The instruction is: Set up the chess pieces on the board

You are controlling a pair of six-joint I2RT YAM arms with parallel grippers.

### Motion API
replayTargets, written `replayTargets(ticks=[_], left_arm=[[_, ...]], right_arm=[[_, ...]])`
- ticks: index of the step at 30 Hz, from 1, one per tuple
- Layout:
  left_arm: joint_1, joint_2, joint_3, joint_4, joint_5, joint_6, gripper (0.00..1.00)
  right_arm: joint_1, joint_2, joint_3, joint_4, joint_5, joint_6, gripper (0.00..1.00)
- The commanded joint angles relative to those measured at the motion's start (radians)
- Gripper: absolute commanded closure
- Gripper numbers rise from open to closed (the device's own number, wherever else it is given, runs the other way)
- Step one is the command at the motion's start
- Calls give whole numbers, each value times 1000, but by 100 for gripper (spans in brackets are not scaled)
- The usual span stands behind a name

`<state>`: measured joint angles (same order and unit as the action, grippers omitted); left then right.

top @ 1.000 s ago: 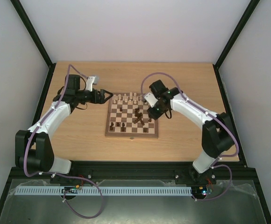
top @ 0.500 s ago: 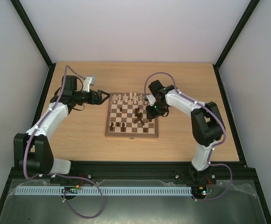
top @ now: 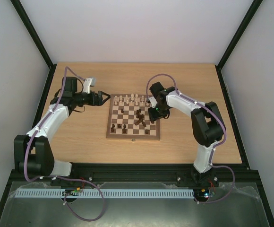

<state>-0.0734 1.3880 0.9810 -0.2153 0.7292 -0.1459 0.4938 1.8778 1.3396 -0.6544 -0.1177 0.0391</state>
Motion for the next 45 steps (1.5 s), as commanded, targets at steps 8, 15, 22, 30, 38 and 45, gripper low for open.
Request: replayTargets(ticks=[8, 15, 22, 30, 38, 45], left_arm=[[4, 6, -22, 34, 20, -24, 5], [4, 4, -28, 36, 19, -24, 5], [4, 2, -27, 42, 21, -20, 7], [4, 6, -25, 47, 28, -20, 9], [4, 15, 7, 9, 16, 30, 13], [-2, 80, 111, -90, 53, 111, 19]], right_arm=[[-1, -6, -46, -48, 8, -20, 60], [-1, -22, -71, -53, 21, -37, 62], [-1, -41, -94, -55, 31, -54, 66], [0, -36, -100, -55, 17, -85, 77], [0, -14, -76, -77, 15, -152, 92], [0, -75, 17, -93, -43, -202, 94]])
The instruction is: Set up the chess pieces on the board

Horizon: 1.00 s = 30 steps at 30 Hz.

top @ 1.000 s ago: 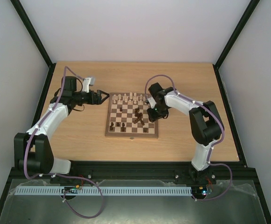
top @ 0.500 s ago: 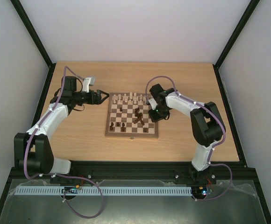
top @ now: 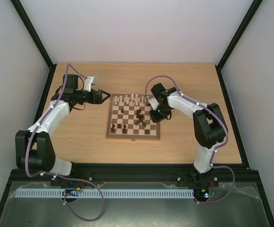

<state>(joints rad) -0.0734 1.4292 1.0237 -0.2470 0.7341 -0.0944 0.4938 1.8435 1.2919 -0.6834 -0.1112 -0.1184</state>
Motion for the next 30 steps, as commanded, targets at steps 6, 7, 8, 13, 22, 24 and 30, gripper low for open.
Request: replayTargets(ticks=[6, 7, 8, 13, 22, 24, 30], left_arm=[[-25, 117, 128, -87, 248, 75, 27], [-31, 129, 137, -94, 288, 80, 28], [-38, 140, 145, -102, 318, 84, 29], [-75, 201, 187, -168, 423, 121, 30], [-166, 249, 195, -191, 512, 125, 36], [-175, 260, 193, -195, 522, 117, 40], [-178, 276, 188, -182, 530, 91, 46]], right_arm=[[6, -93, 123, -32, -141, -93, 94], [11, -104, 129, -18, -149, -100, 94], [15, -113, 134, -4, -157, -107, 94], [57, -144, 167, 56, -195, -165, 94], [159, -152, 213, 102, -218, -249, 93], [174, -150, 219, 108, -223, -256, 93], [194, -154, 218, 125, -227, -262, 93]])
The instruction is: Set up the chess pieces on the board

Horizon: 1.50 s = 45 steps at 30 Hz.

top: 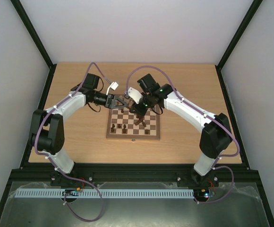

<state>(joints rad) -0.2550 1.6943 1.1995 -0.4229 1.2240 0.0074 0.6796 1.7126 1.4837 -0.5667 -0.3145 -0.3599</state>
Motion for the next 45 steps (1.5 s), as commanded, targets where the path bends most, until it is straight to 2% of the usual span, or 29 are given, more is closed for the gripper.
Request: replayTargets(ticks=[1, 15, 29, 31, 34, 36, 41, 45], left_arm=[[1, 13, 12, -1, 41, -16, 47], [-10, 28, 6, 21, 41, -39, 66], [-12, 31, 2, 38, 41, -41, 79], [-13, 31, 4, 39, 39, -40, 81], [-11, 26, 15, 31, 8, -32, 82], [-10, 13, 36, 13, -76, -17, 82], [-12, -6, 106, -91, -218, 105, 84], [-41, -13, 165, -176, -308, 219, 85]], right_arm=[[10, -24, 27, 9, -24, -21, 93], [14, -32, 27, 25, -24, -13, 92], [15, -28, 26, 34, -26, -15, 91], [15, -27, 27, 32, -24, -16, 88], [13, -24, 47, 19, 3, 25, 66], [-7, -33, 74, -4, -22, 71, 57], [-118, -106, 75, -69, -90, 149, 48], [-237, -166, 28, -105, -57, 185, 47]])
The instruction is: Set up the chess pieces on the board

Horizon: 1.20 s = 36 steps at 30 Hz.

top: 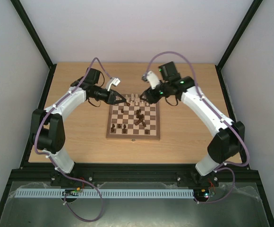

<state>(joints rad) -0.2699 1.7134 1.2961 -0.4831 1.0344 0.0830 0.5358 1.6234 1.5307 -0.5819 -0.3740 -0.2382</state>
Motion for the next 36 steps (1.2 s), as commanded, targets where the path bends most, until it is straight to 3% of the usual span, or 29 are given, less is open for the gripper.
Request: replayTargets(ticks=[1, 7, 13, 24, 36], left_arm=[[-42, -33, 90, -141, -151, 179, 85], [-138, -104, 106, -157, -313, 307, 86], [-251, -193, 95, -169, -439, 405, 87], [-391, -246, 25, -173, -660, 507, 87], [-489, -257, -126, -134, -716, 600, 87]], right_arm=[[-112, -93, -41, -95, 21, 65, 47], [-195, -189, -185, -89, 109, 56, 47], [-282, -208, -245, -85, 45, 35, 47], [-294, -248, -505, 142, 135, 79, 46], [-299, -337, -789, 278, 88, 156, 45]])
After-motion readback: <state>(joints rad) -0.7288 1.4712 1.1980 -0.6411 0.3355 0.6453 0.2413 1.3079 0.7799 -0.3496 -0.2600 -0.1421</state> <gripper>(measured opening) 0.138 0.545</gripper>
